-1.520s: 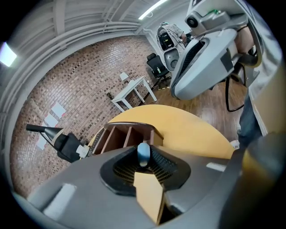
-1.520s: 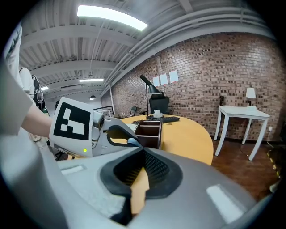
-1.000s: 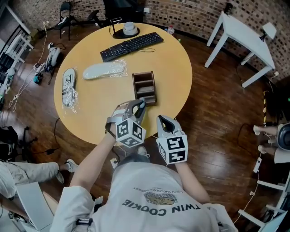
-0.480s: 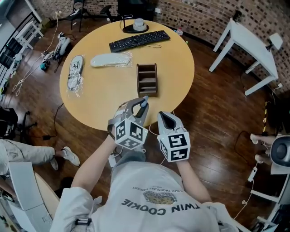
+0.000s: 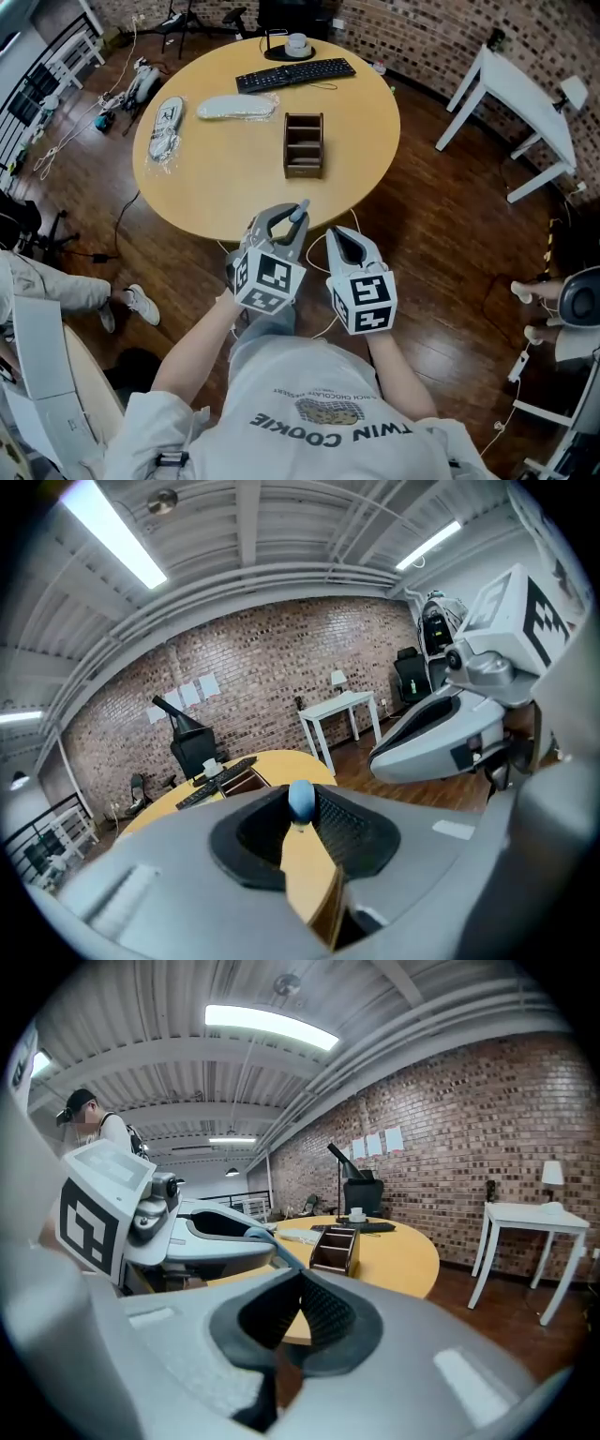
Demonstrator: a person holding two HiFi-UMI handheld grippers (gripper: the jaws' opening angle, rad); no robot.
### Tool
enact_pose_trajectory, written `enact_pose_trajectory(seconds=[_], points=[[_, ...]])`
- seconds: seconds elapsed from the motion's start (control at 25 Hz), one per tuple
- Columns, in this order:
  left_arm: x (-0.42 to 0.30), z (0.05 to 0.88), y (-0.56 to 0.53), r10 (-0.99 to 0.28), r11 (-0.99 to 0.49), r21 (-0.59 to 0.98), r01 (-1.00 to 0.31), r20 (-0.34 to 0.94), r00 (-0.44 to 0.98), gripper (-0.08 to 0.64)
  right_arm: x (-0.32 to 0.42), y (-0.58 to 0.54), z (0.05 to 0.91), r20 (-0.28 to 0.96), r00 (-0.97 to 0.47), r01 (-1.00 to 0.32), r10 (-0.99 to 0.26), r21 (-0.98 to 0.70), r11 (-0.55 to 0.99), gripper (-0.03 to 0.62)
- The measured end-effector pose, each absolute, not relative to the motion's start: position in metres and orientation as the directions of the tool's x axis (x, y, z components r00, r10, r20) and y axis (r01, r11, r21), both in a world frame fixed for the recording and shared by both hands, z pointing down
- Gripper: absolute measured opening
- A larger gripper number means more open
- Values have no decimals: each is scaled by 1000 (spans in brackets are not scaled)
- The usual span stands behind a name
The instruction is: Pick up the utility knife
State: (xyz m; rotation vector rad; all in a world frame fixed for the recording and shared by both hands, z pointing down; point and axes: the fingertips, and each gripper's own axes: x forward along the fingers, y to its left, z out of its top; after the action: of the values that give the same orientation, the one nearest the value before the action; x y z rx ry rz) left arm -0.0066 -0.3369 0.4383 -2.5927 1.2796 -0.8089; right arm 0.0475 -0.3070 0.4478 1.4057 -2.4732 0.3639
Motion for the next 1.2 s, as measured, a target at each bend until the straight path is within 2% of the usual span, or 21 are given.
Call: enact_pose_trajectory(seconds=[0.24,0.56,1.2], points=[[9,421,-288,-783,-601,-248,-759,372,498,74,61,-266,436,332,-504,-857,-798,-78,509,3],[22,398,-236,-803,-577,-204,-790,315,505,74,64,-228,429,319,-524,-846,-790,-85,527,3],[-33,398,-147,-837,-507,-98,-856,293,462,75,8,-150,419,310,-559,-821,-769,-78,565,2]])
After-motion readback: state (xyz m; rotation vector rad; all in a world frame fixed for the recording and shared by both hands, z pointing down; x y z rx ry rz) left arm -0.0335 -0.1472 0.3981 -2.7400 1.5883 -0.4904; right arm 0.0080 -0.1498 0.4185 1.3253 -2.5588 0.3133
